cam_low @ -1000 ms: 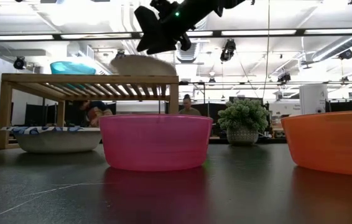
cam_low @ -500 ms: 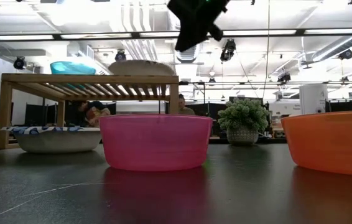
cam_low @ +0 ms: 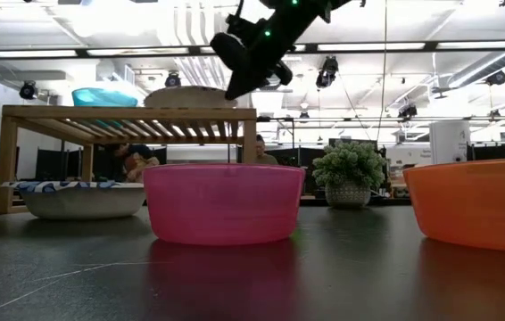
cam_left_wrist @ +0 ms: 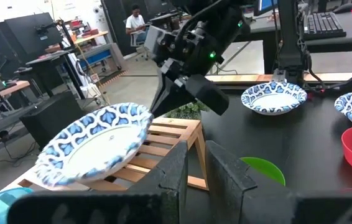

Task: Place and stack bowls onto a shelf
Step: Put the white patterned bowl on the shelf, then stack the white bowl on top of the other white patterned bowl

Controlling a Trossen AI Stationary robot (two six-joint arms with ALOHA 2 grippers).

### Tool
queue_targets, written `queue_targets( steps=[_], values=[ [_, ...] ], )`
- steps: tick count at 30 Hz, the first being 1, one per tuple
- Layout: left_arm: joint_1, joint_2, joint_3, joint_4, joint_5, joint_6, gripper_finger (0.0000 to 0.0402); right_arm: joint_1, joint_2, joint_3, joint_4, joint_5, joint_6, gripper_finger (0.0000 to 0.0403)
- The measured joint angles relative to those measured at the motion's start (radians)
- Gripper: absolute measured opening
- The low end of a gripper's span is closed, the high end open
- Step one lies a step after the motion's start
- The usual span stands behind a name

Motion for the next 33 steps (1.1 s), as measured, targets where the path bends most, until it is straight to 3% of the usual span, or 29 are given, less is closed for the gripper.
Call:
queue_targets(
  steps=[4, 9, 14, 18, 28, 33],
  values=[
    [0.000, 0.000, 0.000, 0.000, 0.000, 0.000, 0.0038, -0.007, 0.008, 0.007, 0.000, 0.001, -0.011, 0.0013],
    [0.000, 0.000, 0.000, 0.000, 0.000, 0.000, 0.0038, 0.009, -0.027, 0.007, -0.157, 0.001, 0.027, 0.0013],
    [0.000, 0.000, 0.000, 0.003, 0.000, -0.002, 0.0038, 0.098, -0.085, 0.000, -0.328, 0.017, 0.072, 0.0013],
    [0.000, 0.000, 0.000, 0.017, 0.001, -0.012, 0.0038, 0.216, -0.123, -0.026, -0.379, 0.097, 0.070, 0.0013],
    [0.001, 0.038, 0.000, 0.028, 0.097, -0.134, 0.0038, 0.454, -0.280, -0.287, -0.256, 0.108, 0.056, 0.0013],
    [0.001, 0.138, -0.002, 0.035, 0.185, -0.299, 0.0038, 0.515, -0.400, -0.484, -0.116, 0.098, 0.016, 0.0013]
  ],
)
